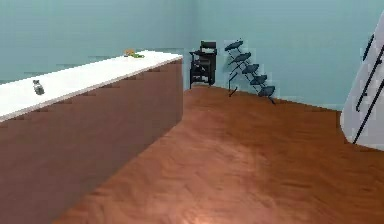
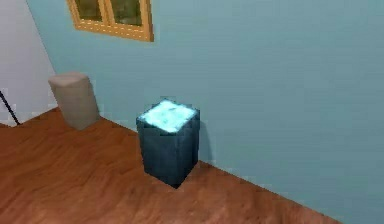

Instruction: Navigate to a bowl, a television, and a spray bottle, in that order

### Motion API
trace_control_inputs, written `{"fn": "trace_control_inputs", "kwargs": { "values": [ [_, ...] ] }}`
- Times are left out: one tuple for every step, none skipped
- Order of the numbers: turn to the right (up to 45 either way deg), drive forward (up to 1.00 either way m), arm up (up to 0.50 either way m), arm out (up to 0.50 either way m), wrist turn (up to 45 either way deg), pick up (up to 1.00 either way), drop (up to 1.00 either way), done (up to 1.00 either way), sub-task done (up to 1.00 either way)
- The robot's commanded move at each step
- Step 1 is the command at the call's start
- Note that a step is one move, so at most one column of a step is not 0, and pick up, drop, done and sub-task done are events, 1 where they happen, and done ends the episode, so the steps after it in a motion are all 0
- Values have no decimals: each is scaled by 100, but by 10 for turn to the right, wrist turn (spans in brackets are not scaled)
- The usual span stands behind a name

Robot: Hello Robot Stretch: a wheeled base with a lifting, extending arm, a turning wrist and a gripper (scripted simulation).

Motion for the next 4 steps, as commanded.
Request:
{"fn": "trace_control_inputs", "kwargs": {
  "values": [
    [-450,0,0,0,0,0,0,0,0],
    [-120,0,0,0,0,0,0,0,0],
    [0,100,0,0,0,0,0,0,0],
    [-360,0,0,0,0,0,0,0,0]
  ]
}}
